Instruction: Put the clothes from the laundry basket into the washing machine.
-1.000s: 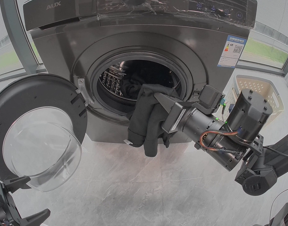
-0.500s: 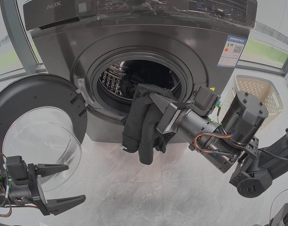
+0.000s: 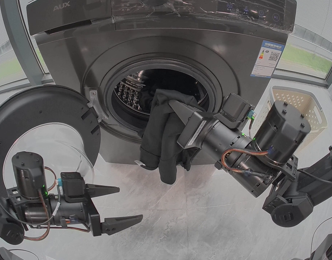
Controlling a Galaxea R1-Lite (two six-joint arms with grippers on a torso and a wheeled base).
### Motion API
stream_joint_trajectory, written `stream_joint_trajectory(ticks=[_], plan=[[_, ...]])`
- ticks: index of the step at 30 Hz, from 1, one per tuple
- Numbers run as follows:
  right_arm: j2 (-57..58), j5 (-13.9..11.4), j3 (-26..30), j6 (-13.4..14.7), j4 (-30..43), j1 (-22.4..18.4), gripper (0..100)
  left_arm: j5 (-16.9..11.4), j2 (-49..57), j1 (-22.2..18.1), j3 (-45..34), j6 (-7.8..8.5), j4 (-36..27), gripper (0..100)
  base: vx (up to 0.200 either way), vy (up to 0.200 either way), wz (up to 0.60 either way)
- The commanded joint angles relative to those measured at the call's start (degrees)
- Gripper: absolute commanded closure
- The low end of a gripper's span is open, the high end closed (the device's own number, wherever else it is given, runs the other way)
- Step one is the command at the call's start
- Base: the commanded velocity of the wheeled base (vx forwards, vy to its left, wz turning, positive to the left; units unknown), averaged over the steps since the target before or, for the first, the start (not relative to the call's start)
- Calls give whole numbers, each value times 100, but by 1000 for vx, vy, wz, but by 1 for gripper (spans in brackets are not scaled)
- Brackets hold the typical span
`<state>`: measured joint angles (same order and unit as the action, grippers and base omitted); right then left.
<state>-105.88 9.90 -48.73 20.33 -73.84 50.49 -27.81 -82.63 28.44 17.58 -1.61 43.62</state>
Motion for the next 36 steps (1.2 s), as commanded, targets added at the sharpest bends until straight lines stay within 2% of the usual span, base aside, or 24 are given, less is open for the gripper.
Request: stream_joint_trajectory(ticks=[1,7,14,20,28,32,36], plan=[[-56,-6,-67,-3,1,57,100,12,-895,56,343,-24,173,0,0,0,0],[-100,3,-58,-3,-43,83,100,12,-1423,48,536,-50,376,0,0,0,0],[-100,12,-32,-12,-43,145,100,12,-2170,74,677,-68,1087,0,0,0,0],[-91,12,-5,-12,-52,189,100,21,-2469,197,800,-120,1281,0,0,0,0],[-100,12,-5,-12,-87,207,100,416,-3101,276,1283,-191,1747,0,0,0,0],[-65,12,30,-3,-87,250,100,803,-3471,276,1459,-235,2116,0,0,0,0],[-38,12,30,-12,-87,250,100,926,-3664,285,1617,-235,2221,0,0,0,0]])
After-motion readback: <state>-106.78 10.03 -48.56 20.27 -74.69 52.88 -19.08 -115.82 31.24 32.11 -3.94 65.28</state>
